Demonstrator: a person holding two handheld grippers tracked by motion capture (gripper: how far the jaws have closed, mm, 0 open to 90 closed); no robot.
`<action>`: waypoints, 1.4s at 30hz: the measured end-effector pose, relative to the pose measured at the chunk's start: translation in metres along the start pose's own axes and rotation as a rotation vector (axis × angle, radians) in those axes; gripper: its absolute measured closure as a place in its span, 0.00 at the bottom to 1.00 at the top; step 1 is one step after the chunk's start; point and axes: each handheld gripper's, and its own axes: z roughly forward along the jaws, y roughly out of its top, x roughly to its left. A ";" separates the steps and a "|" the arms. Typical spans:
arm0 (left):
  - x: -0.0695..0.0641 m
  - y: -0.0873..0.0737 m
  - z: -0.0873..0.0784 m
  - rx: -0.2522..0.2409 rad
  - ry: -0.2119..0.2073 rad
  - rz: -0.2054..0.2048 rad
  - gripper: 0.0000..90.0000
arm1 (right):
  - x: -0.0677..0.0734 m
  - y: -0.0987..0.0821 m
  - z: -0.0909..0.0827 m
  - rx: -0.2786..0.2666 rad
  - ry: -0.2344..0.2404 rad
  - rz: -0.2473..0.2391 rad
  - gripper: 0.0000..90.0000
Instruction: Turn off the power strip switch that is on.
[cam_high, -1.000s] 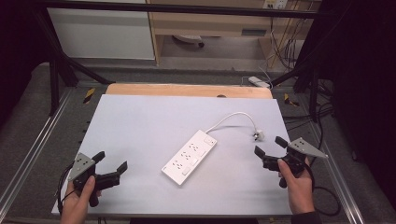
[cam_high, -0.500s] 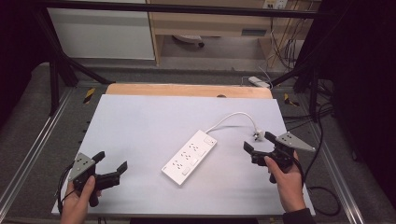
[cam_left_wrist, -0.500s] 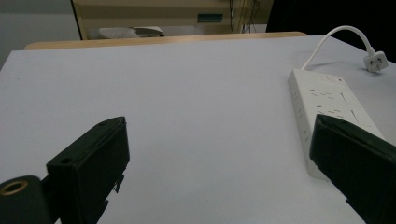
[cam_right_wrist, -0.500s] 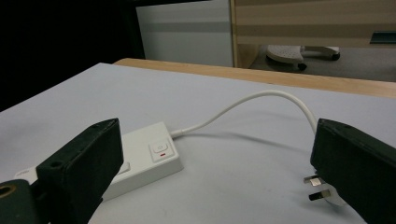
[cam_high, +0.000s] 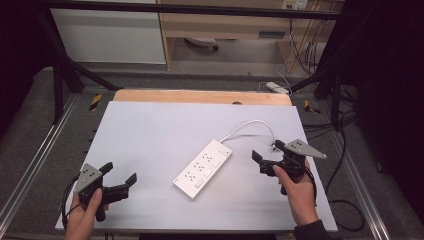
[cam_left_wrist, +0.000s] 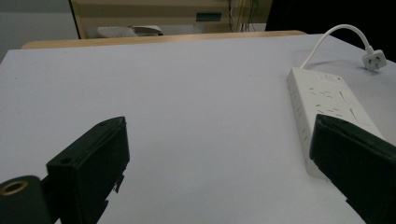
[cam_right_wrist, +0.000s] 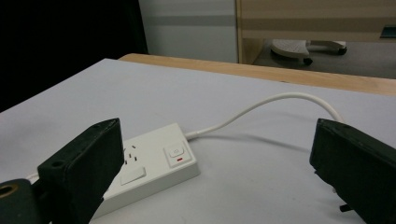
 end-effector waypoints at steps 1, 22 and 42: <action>0.000 0.000 0.000 0.003 0.000 0.003 0.05 | 0.002 0.001 0.001 0.007 0.001 -0.007 0.04; -0.001 0.000 0.000 0.004 -0.002 0.013 0.05 | 0.043 0.012 0.023 0.043 0.120 -0.070 0.04; -0.001 0.000 0.000 0.001 -0.006 0.015 0.05 | 0.074 0.012 0.045 0.106 0.204 -0.092 0.05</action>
